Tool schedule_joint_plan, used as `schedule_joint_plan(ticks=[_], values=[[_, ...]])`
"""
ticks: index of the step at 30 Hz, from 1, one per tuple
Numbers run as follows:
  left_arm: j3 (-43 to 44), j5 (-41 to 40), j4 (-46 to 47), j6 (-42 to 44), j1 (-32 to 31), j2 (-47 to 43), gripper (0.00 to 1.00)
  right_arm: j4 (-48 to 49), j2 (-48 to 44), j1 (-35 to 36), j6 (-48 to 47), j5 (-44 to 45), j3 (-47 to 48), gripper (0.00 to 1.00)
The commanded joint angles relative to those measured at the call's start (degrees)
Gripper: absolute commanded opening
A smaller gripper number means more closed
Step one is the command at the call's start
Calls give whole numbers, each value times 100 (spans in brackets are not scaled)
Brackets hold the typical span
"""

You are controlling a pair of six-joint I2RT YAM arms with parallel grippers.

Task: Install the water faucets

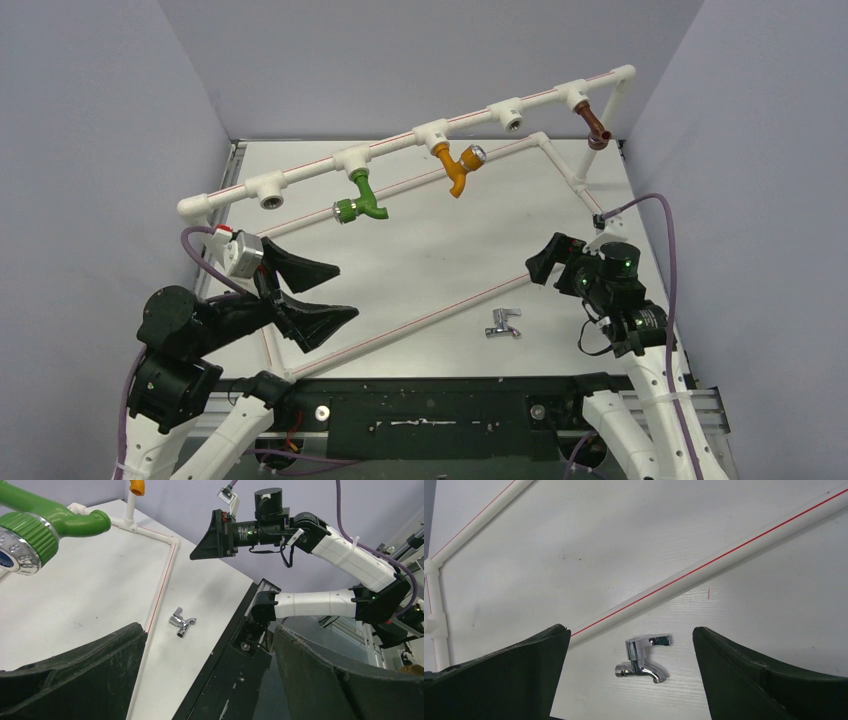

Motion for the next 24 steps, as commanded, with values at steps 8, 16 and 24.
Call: schedule_joint_plan(ticks=[8, 16, 24], values=[[-165, -164, -145, 166, -64, -108, 97, 47, 138, 848, 592, 690, -279, 95], [-296, -87, -135, 263, -65, 50, 97, 389, 713, 2310, 1334, 2102, -564, 91], [-235, -45, -342, 445, -65, 193, 97, 781, 1847, 3347, 1790, 2940, -704, 86]])
